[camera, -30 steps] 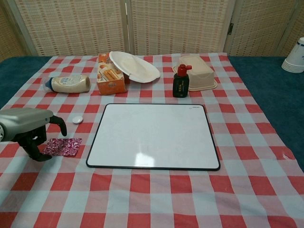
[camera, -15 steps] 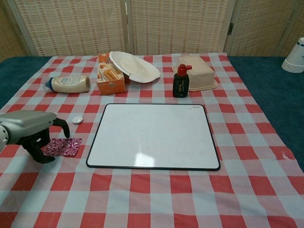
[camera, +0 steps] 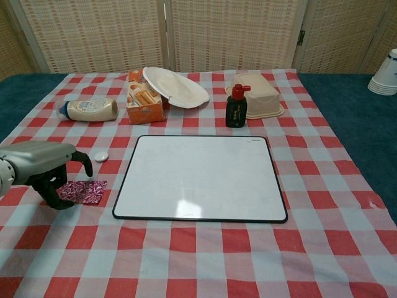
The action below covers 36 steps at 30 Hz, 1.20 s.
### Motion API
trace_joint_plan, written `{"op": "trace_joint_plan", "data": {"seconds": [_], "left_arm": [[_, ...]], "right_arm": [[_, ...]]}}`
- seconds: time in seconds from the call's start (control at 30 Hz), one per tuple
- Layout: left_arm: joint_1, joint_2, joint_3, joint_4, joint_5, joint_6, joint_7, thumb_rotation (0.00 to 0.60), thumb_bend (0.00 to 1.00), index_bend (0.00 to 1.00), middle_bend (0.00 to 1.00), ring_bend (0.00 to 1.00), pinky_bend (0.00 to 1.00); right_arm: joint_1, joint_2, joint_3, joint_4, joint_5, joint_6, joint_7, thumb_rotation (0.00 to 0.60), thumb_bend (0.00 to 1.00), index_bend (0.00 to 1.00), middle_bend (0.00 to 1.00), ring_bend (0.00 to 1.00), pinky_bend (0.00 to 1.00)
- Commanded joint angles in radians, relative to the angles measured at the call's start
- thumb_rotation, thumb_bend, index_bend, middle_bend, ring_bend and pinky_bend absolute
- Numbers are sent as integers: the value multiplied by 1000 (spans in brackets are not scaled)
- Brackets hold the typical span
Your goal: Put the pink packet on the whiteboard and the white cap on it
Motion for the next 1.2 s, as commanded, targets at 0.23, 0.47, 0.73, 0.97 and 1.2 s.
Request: {"op": "trace_joint_plan", "data": {"seconds": [0.23,0.47,0.73,0.97,1.2], "left_arm": [[-1,0,0,8,-6,-7,-9,600,267,299,911,941,949],[-1,-5,4,18,-16,-17,-15,600,267,306,910,941,948],[-3,-9,3,24,-15,-12,-16,600,267,338,913,942,949],[0,-14,4,32,-9,-1,-17,600,268,384,915,946,950],[2,-18,3,38,4,10,-17,600,269,394,917,946,950]], "right_arm": [[1,0,0,2,1,-2,2,600,1,73,0,0,18],[2,-1,0,4,3,-3,1,600,1,73,0,0,18],[4,-3,1,5,6,-8,-2,600,0,74,0,0,18],[5,-2,2,5,8,-10,-1,600,0,73,0,0,18],[4,-1,2,6,8,-8,3,600,0,73,0,0,18]]}}
